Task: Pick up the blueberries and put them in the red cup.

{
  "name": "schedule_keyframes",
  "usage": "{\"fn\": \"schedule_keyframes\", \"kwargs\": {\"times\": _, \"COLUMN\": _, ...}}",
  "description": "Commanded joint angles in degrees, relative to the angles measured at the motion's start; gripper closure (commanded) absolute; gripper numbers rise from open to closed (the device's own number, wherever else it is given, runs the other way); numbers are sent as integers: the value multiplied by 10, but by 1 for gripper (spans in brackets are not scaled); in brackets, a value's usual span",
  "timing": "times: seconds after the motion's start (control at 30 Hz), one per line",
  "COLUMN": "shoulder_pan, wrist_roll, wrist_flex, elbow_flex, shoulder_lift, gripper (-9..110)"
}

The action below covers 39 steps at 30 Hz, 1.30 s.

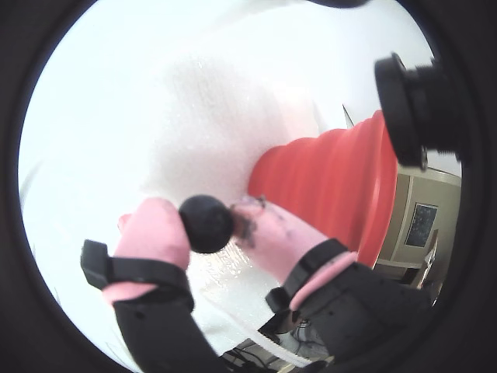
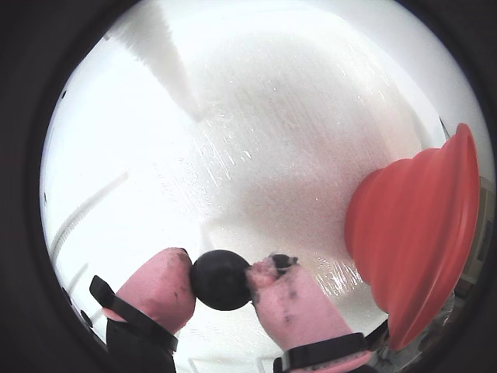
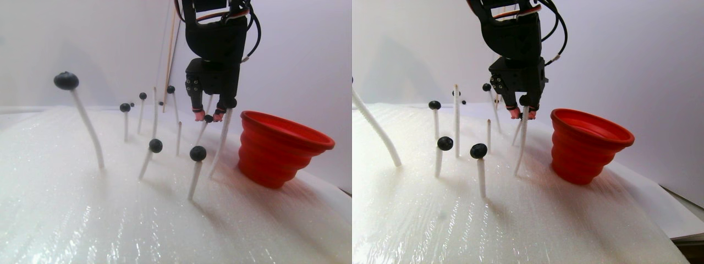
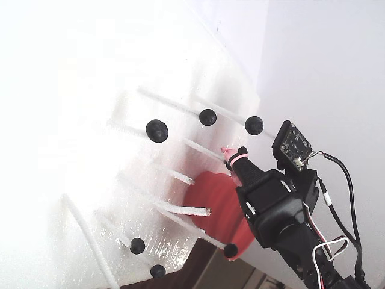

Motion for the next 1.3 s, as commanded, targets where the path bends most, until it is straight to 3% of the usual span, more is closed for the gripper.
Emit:
{"fn": "schedule_keyframes", "kwargs": {"times": 0.0, "shoulder_pan": 34, "wrist_roll": -2, "wrist_flex": -12, "elbow_flex": -11, "shoulder_lift": 9, "gripper": 89}}
{"fn": "schedule_keyframes", "kwargs": {"times": 1.27, "shoulder_pan": 17, "wrist_roll": -18, "wrist_flex": 38, "elbow_flex": 5, "shoulder_lift": 119, "gripper": 91}}
